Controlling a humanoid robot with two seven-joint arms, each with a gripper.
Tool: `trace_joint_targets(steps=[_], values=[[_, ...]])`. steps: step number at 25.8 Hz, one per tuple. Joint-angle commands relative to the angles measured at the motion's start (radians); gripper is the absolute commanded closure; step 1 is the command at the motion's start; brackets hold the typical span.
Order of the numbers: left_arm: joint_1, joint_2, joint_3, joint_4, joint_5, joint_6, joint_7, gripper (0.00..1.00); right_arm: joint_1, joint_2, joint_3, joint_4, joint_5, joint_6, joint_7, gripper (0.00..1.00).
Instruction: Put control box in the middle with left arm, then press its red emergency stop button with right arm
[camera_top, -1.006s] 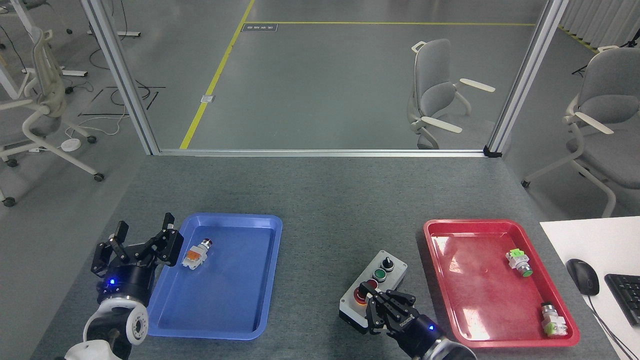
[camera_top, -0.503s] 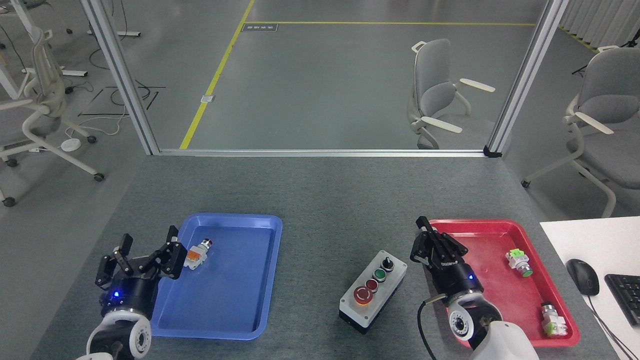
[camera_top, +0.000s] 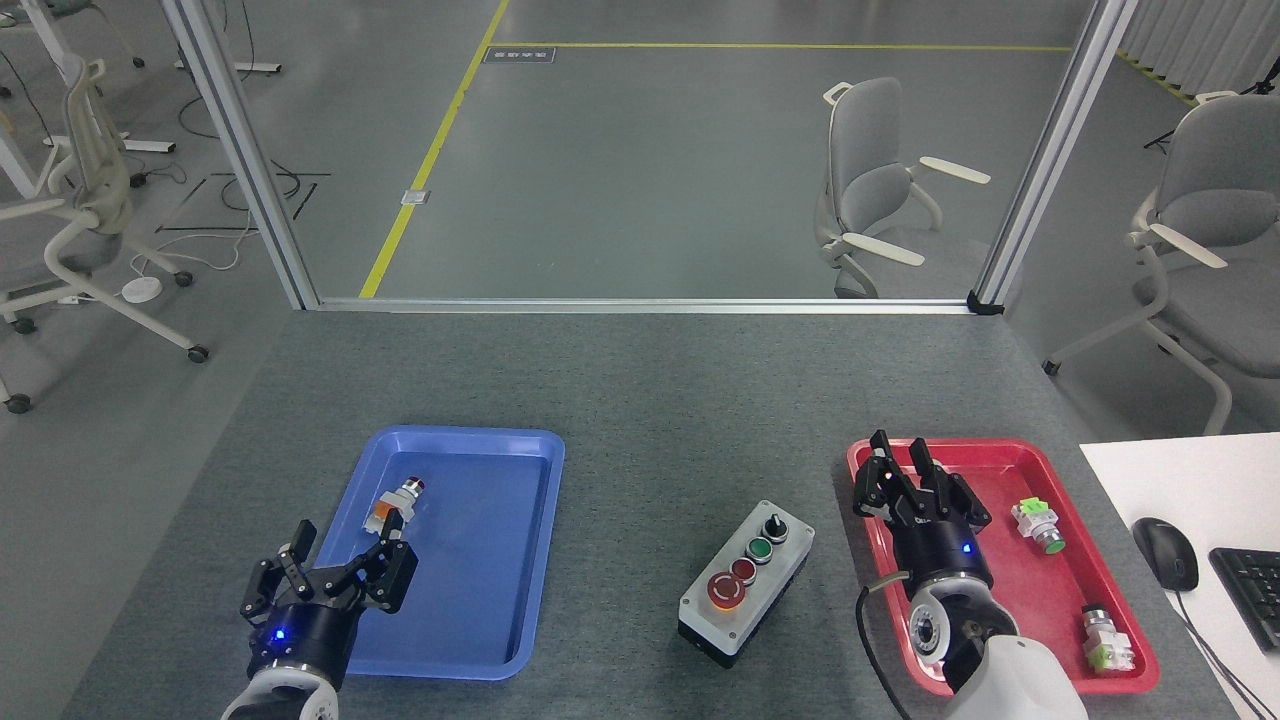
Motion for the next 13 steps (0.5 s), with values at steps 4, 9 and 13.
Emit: trace_joint_targets(steps=[4,9,13], values=[[0.008,-0.013,-0.004,0.014,0.012,0.000,0.026,0.01,0.014,-0.009,-0.002,-0.014,0.017,-0.002,0.000,0.01],[0.008,-0.017,-0.003,0.016,0.013,0.000,0.026,0.01,0.061,-0.009,-0.011,-0.058,0.103,-0.002,0.000,0.01],[0.008,-0.017,-0.003,0.016,0.013,0.000,0.026,0.01,0.134,0.000,-0.008,-0.115,0.148,-0.005,0.000,0.01]])
